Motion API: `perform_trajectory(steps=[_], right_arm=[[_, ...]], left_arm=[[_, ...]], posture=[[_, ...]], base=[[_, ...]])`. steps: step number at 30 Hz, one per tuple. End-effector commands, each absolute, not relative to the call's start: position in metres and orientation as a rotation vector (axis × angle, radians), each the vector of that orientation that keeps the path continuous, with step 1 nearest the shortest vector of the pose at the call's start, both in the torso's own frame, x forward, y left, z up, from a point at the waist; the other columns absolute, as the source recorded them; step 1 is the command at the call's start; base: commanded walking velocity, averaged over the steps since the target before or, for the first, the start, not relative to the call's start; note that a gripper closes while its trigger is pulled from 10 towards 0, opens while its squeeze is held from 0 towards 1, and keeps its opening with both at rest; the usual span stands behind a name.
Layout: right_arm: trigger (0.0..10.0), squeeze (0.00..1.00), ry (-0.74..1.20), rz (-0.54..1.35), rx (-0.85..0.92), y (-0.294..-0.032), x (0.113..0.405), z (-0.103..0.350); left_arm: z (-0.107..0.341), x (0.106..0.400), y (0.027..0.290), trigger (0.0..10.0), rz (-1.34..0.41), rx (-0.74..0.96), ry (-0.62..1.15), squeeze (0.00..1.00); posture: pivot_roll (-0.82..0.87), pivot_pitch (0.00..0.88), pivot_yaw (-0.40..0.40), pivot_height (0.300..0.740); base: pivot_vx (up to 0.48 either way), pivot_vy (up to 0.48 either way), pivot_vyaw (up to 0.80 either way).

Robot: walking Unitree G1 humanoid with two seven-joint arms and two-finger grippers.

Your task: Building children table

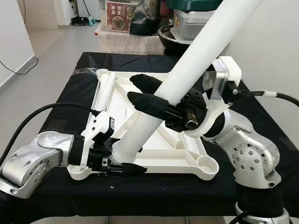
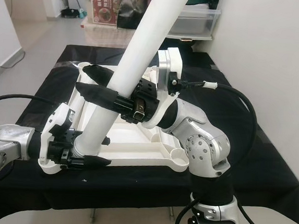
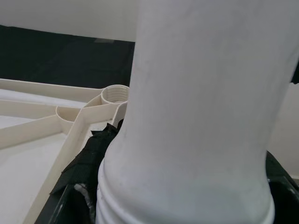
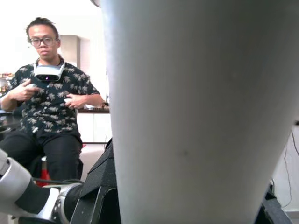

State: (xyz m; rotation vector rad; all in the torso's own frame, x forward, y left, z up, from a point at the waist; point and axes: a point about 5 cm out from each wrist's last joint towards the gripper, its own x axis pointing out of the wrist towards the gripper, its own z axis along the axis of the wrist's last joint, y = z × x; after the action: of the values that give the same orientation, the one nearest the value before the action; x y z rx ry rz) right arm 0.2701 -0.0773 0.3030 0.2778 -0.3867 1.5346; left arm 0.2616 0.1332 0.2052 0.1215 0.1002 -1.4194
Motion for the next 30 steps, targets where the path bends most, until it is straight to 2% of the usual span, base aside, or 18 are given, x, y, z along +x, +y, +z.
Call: perform_trajectory(steps=[1,5,6,10,11,16,19,20,24,25,30], right_arm=[[10.0,0.0,-0.401,1.461,0.292,-0.067,0.274,0.307],[10.0,0.0,-0.378,1.394,0.285,-0.067,0.279,0.306],[10.0,1.0,-0.377,1.369,0.314,-0.067,0.281,0.307],[10.0,1.0,-0.343,1.279,0.363,-0.068,0.288,0.309],[10.0,0.0,-0.34,1.235,0.389,-0.069,0.29,0.308],[10.0,0.0,-0.284,1.206,0.486,-0.067,0.288,0.3],[10.0,0.0,-0.275,1.205,0.49,-0.066,0.288,0.299],[10.0,0.0,-0.255,1.227,0.478,-0.065,0.284,0.295],[10.0,0.0,-0.19,1.25,0.451,-0.064,0.276,0.286],[10.0,0.0,-0.179,1.233,0.449,-0.064,0.276,0.285],[10.0,0.0,-0.171,1.199,0.443,-0.065,0.275,0.286]], left_arm=[[0.208,0.254,0.119,0.0,-1.499,0.117,0.075,0.0],[0.208,0.254,0.12,0.0,-1.497,0.12,0.075,0.0],[0.208,0.255,0.121,0.0,-1.484,0.129,0.069,0.0],[0.21,0.262,0.123,0.0,-1.435,0.149,0.048,0.0],[0.212,0.266,0.124,2.1,-1.405,0.135,0.032,0.0],[0.211,0.268,0.128,1.5,-1.393,0.168,0.044,0.0],[0.21,0.268,0.128,1.5,-1.393,0.171,0.046,0.0],[0.21,0.268,0.13,0.8,-1.393,0.185,0.055,0.0],[0.206,0.272,0.141,1.2,-1.37,0.244,0.094,0.0],[0.204,0.273,0.143,0.7,-1.362,0.257,0.104,0.0],[0.2,0.274,0.147,0.2,-1.356,0.265,0.129,0.0]], posture=[[0.01,0.0,-0.025,0.74],[0.01,0.0,-0.025,0.74],[0.01,0.0,-0.024,0.74],[0.01,0.0,-0.023,0.74],[0.0,0.0,-0.022,0.74],[0.0,0.0,-0.023,0.74],[0.0,0.0,-0.023,0.74],[0.01,0.0,-0.017,0.74],[0.0,0.0,-0.015,0.74],[0.0,0.0,-0.015,0.74],[0.0,0.0,-0.01,0.74]], base=[[0.0,0.0,0.0],[0.0,0.0,0.0],[0.0,0.0,0.0],[0.0,0.0,0.0],[0.0,0.0,0.0],[0.0,0.0,0.0],[0.0,0.0,0.0],[0.0,0.0,0.0],[0.0,0.0,0.0],[0.0,0.0,0.0],[0.0,0.0,0.0]])
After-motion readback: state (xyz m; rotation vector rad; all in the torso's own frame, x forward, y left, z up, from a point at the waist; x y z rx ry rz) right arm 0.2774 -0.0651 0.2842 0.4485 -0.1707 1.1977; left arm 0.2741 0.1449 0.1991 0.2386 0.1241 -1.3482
